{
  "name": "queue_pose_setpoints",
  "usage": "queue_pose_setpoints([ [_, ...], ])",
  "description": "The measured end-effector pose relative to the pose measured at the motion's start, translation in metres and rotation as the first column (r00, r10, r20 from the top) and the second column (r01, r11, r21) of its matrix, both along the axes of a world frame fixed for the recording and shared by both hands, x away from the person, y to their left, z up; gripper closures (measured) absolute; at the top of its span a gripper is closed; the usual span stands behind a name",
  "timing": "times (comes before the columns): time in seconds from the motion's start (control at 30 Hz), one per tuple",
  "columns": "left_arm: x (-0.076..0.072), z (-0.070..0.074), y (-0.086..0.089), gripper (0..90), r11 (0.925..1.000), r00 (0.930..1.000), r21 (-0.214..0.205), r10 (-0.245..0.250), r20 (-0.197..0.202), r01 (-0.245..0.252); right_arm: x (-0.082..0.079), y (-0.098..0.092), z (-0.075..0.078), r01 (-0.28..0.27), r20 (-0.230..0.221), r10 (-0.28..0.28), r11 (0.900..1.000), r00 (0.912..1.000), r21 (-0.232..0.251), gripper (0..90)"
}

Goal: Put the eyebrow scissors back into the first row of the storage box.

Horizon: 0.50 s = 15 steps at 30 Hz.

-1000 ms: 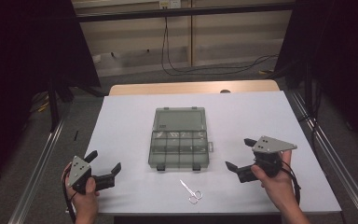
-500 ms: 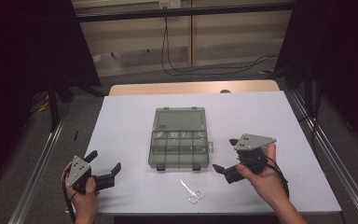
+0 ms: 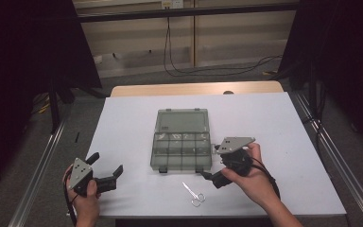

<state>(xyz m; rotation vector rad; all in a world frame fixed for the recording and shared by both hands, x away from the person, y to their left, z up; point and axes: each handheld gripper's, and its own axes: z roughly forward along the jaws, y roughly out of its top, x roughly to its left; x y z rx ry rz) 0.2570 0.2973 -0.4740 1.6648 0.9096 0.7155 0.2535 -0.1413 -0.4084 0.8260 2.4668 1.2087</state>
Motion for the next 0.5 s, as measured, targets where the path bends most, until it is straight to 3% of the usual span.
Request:
queue_pose_setpoints([
  [0.33, 0.001, 0.000, 0.001, 0.0, 0.9998, 0.9999, 0.017, -0.014, 0.000, 0.014, 0.002, 0.025, -0.005, -0.058, -0.055, 0.056, 0.9978, 0.9969, -0.034, 15.3],
  [0.5, 0.000, 0.000, 0.000, 0.0, 0.9998, 0.9999, 0.016, -0.014, 0.000, 0.014, 0.002, 0.035, -0.008, -0.050, -0.062, 0.047, 0.9978, 0.9970, -0.045, 21.3],
])
